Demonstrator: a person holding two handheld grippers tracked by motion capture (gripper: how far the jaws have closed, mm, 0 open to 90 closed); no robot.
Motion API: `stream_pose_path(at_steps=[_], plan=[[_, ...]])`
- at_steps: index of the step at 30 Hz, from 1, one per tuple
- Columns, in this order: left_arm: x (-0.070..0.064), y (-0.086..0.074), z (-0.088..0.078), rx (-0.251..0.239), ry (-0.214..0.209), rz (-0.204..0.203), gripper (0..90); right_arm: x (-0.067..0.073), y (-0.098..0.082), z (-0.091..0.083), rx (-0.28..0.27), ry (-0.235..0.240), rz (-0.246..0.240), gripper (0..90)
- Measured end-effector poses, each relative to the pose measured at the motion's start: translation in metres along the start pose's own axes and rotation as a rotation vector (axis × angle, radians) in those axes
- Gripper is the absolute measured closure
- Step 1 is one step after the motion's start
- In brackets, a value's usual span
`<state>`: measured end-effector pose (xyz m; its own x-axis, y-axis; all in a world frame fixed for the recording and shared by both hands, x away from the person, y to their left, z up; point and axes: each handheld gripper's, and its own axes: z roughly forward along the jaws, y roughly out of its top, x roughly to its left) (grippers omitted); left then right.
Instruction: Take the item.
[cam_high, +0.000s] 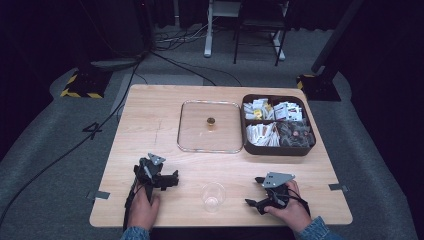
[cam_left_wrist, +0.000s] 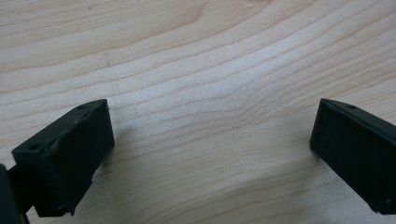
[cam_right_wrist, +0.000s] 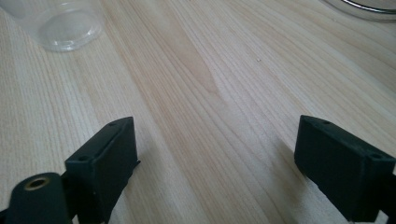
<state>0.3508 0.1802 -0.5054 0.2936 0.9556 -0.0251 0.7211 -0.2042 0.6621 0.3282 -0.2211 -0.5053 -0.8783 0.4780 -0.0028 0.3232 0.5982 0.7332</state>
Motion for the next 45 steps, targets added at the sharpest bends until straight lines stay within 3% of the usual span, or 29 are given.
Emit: stream_pose_path(at_steps=[20, 25, 29, 31, 33, 38, 45], plan=[[-0.002, 0.002, 0.001, 0.001, 0.003, -0.005, 0.0, 0.001, 0.0, -0.001, 0.001, -0.012, 0.012, 14.0], [-0.002, 0.002, 0.002, 0.001, 0.002, -0.004, 0.0, 0.003, 0.0, -0.001, -0.001, -0.031, 0.034, 18.5], [-0.002, 0.002, 0.002, 0.001, 0.001, -0.008, 0.0, 0.001, 0.002, -0.003, -0.007, 0.006, 0.041, 27.3], [-0.002, 0.002, 0.002, 0.001, 0.001, -0.006, 0.0, 0.0, 0.007, -0.007, -0.029, 0.003, 0.058, 23.0], [-0.002, 0.002, 0.002, 0.001, -0.001, -0.004, 0.0, 0.0, 0.013, -0.013, -0.029, -0.019, 0.068, 23.9], [-0.002, 0.002, 0.002, 0.001, -0.001, -0.004, 0.0, -0.002, 0.026, -0.025, -0.071, -0.021, 0.09, 23.7], [-0.002, 0.002, 0.002, 0.001, -0.001, -0.004, 0.0, -0.01, 0.043, -0.039, -0.128, -0.024, 0.086, 23.3]])
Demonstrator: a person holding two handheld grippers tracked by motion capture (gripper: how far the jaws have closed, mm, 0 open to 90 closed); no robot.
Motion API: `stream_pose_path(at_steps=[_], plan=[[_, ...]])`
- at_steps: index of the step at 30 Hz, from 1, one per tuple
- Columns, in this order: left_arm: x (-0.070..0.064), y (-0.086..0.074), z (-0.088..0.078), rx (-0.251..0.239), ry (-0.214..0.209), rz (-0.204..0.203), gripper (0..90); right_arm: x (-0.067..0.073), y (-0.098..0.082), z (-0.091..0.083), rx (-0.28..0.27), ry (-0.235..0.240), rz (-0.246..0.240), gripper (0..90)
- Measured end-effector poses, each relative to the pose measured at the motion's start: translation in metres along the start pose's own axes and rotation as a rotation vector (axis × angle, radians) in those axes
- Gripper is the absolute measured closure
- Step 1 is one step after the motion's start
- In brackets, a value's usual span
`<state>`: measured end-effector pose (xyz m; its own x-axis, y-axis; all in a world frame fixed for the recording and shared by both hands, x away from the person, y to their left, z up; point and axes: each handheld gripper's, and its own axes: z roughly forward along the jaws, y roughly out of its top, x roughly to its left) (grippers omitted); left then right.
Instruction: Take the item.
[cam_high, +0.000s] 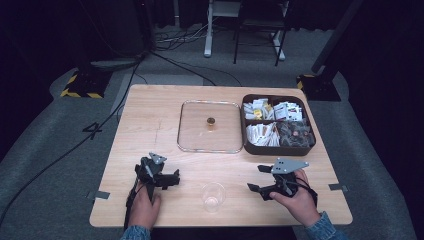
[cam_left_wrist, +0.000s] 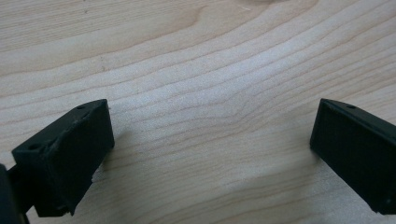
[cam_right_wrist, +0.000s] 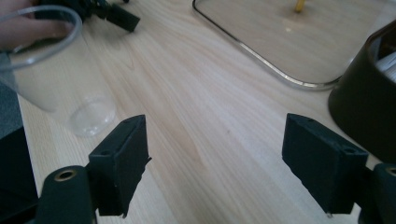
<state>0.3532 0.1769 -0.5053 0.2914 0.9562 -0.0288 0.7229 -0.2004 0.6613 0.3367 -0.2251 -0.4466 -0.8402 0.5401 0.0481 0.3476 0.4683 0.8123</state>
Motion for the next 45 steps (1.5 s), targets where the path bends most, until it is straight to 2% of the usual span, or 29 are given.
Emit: stream_pose_path(at_steps=[6, 10, 12, 18, 29, 34, 35, 40, 45], plan=[[0.0, 0.0, 0.0, 0.0, 0.001, 0.001, 0.0, -0.003, 0.015, -0.006, -0.041, 0.003, -0.005, 22.2], [0.0, 0.0, 0.0, 0.0, 0.001, 0.001, 0.0, -0.005, 0.021, -0.006, -0.035, -0.001, -0.003, 21.6], [0.0, 0.0, 0.0, 0.0, 0.001, 0.001, 0.0, -0.011, 0.028, -0.009, -0.033, 0.002, -0.001, 23.8], [0.0, 0.0, 0.0, -0.001, 0.001, 0.001, 0.0, -0.019, 0.041, -0.019, -0.079, -0.023, 0.009, 23.8], [0.0, 0.0, 0.0, -0.001, 0.003, 0.002, 0.0, -0.026, 0.057, -0.02, -0.125, -0.041, -0.006, 24.8], [0.0, 0.0, 0.0, 0.0, 0.002, 0.002, 0.0, -0.033, 0.064, -0.023, -0.156, -0.076, -0.004, 24.1], [0.0, 0.0, 0.0, -0.001, 0.003, 0.002, 0.0, -0.038, 0.064, -0.026, -0.161, -0.111, -0.002, 23.2], [0.0, 0.0, 0.0, -0.001, 0.003, 0.002, 0.0, -0.055, 0.062, -0.035, -0.186, -0.16, 0.035, 22.2], [0.0, 0.0, 0.0, 0.0, 0.001, 0.001, 0.0, -0.071, 0.056, -0.047, -0.186, -0.225, 0.045, 22.2]])
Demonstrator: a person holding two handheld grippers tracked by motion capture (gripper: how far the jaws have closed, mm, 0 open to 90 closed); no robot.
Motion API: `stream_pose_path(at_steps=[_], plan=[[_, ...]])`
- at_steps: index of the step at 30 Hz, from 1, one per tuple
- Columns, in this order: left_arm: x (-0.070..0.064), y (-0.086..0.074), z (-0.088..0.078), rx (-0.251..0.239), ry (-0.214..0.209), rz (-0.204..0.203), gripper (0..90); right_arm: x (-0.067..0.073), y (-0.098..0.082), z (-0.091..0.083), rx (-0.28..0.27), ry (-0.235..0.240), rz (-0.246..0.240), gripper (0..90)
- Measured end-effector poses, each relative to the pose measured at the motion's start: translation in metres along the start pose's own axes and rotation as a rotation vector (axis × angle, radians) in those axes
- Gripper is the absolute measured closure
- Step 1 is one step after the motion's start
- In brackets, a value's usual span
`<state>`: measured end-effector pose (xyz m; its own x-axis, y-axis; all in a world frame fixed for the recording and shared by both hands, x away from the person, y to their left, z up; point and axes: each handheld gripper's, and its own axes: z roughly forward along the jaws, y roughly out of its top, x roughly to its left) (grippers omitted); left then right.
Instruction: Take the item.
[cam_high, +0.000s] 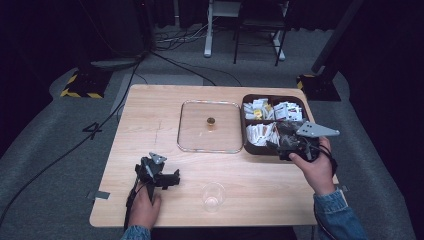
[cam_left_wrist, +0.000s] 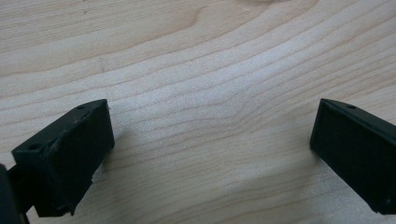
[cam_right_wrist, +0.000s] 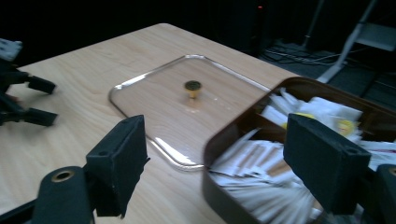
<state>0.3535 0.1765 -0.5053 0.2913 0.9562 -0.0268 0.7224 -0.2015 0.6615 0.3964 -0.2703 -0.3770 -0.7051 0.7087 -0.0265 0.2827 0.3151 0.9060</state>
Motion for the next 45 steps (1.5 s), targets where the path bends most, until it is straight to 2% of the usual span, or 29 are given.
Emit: stream_pose_path(at_steps=[5, 7, 8, 15, 16, 17, 19, 20, 23, 24, 31, 39, 45], plan=[[0.0, 0.0, 0.0, 0.0, 0.0, 0.0, 0.0, -0.027, -0.007, -0.009, -0.001, -0.066, 0.051, 22.1], [0.0, 0.0, 0.0, 0.0, 0.0, 0.0, 0.0, -0.032, -0.008, -0.01, 0.006, -0.077, 0.058, 21.6], [0.0, 0.0, 0.0, 0.0, 0.0, 0.0, 0.0, -0.04, -0.012, -0.01, 0.017, -0.098, 0.061, 21.7], [-0.001, -0.001, 0.0, 0.002, -0.001, -0.003, 0.1, -0.063, -0.019, -0.011, 0.045, -0.142, 0.09, 23.2], [-0.001, -0.001, 0.0, 0.002, -0.001, -0.003, 0.0, -0.063, -0.019, -0.011, 0.045, -0.142, 0.09, 23.2], [-0.001, -0.001, -0.001, 0.0, -0.001, -0.004, 0.1, -0.071, -0.021, -0.01, 0.054, -0.156, 0.094, 23.7], [-0.001, -0.001, -0.001, 0.0, -0.002, -0.001, 0.0, -0.073, -0.022, -0.01, 0.058, -0.163, 0.097, 24.0], [-0.001, -0.002, -0.001, 0.001, -0.003, 0.001, 0.1, -0.079, -0.025, -0.008, 0.068, -0.175, 0.096, 24.0], [0.0, -0.002, -0.001, -0.002, -0.002, 0.007, 0.1, -0.083, -0.028, -0.006, 0.079, -0.187, 0.099, 23.9], [0.0, -0.002, -0.001, -0.001, -0.002, 0.008, 0.0, -0.088, -0.033, -0.003, 0.088, -0.208, 0.106, 24.7], [0.0, -0.002, -0.001, -0.002, -0.002, 0.007, 0.1, -0.102, -0.049, 0.003, 0.145, -0.263, 0.117, 28.8], [0.0, -0.002, -0.001, 0.0, -0.002, 0.006, 0.0, -0.108, -0.064, 0.013, 0.192, -0.271, 0.132, 32.0], [0.0, -0.002, -0.001, 0.0, -0.002, 0.006, 0.1, -0.114, -0.074, 0.022, 0.225, -0.275, 0.138, 41.2]])
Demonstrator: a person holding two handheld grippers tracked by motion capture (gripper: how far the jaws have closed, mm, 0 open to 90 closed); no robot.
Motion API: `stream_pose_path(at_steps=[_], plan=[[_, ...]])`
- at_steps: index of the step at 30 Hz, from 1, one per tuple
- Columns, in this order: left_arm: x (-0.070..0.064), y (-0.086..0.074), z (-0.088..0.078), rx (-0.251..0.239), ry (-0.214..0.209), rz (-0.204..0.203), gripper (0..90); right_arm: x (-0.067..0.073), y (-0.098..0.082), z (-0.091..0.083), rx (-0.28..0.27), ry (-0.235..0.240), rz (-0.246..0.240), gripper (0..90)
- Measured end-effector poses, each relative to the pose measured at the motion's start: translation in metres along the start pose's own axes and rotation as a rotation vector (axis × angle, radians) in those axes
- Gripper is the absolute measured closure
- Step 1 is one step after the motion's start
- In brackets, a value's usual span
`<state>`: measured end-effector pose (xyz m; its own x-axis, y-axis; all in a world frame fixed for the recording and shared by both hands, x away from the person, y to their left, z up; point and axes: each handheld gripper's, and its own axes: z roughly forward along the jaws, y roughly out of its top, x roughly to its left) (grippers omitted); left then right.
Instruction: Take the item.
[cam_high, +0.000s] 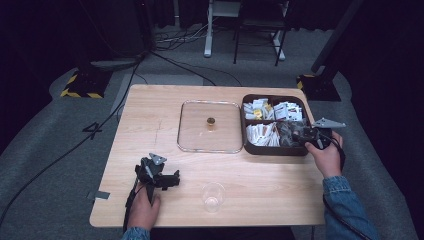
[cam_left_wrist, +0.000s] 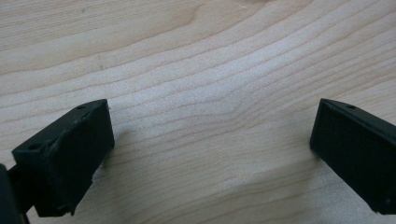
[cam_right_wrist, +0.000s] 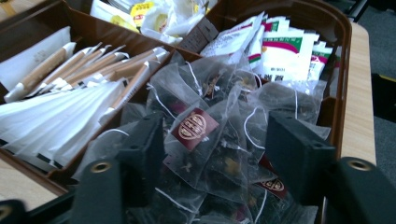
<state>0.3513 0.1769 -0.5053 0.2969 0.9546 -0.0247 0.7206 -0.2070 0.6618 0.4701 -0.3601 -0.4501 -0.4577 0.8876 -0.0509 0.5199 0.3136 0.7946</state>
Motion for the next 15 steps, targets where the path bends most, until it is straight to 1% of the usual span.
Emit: stream_pose_path(at_steps=[1, 2, 5, 8, 10, 11, 13, 15], plan=[[0.0, 0.0, 0.0, 0.0, 0.0, 0.0, 0.1, 0.0, 0.0, 0.0, 0.0, 0.0, 0.0, 41.2], [0.0, 0.0, 0.0, 0.0, 0.0, -0.001, 0.1, -0.0007, -0.0018, 0.0021, -0.002, 0.004, 0.009, 44.1], [0.0, 0.0, 0.0, 0.0, 0.0, 0.0, 0.0, -0.002, -0.0032, 0.0051, 0.007, 0.0, 0.003, 46.8], [0.0, 0.0, 0.0, 0.0, 0.0, 0.0, 0.0, -0.0014, -0.0033, 0.0076, 0.017, 0.006, -0.011, 54.0], [0.0, 0.0, 0.0, 0.0, 0.0, 0.0, 0.0, -0.0008, -0.0034, 0.0082, 0.023, 0.008, -0.021, 62.1], [0.0, 0.0, 0.0, 0.0, 0.0, 0.0, 0.1, -0.0005, -0.0034, 0.0081, 0.025, 0.006, -0.025, 64.6], [0.0, 0.0, 0.0, 0.0, 0.0, 0.0, 0.1, 0.0001, -0.0034, 0.0072, 0.025, -0.003, -0.03, 68.4], [0.0, 0.0, 0.0, 0.0, 0.0, 0.0, 0.0, 0.0001, -0.0034, 0.0065, 0.022, -0.004, -0.035, 69.7]])
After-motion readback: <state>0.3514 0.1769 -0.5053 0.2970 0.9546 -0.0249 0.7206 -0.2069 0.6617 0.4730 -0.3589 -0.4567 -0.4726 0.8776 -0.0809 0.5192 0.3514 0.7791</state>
